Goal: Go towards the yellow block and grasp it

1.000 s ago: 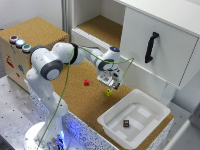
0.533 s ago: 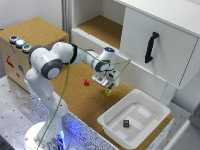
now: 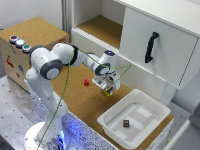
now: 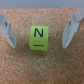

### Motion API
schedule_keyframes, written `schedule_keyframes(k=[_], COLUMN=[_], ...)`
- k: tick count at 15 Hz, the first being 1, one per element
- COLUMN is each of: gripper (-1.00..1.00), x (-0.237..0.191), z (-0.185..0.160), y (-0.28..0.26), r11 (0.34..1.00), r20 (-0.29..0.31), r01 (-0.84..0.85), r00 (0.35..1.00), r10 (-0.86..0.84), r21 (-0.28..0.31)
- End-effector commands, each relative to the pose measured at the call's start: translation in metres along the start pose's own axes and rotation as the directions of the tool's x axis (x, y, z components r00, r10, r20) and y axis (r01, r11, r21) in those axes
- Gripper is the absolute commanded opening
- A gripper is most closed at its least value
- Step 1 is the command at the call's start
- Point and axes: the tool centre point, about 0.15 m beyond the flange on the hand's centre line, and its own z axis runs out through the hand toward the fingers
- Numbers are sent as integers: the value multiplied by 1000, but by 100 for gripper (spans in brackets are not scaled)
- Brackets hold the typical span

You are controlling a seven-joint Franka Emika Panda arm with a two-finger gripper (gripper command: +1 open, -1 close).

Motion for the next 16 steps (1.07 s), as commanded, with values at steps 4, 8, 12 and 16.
schedule_keyframes(k=[4, 8, 12, 16], gripper=[-100, -100, -100, -100], x=[9, 15, 20, 19], z=[27, 24, 12, -17], y=[6, 4, 7, 4], r11=[996, 994, 995, 991], r20=[-41, -63, -97, -146], r01=[12, 36, 50, 100], r00=[999, 998, 994, 986], r10=[-8, -30, -41, -86], r21=[87, 99, 90, 92])
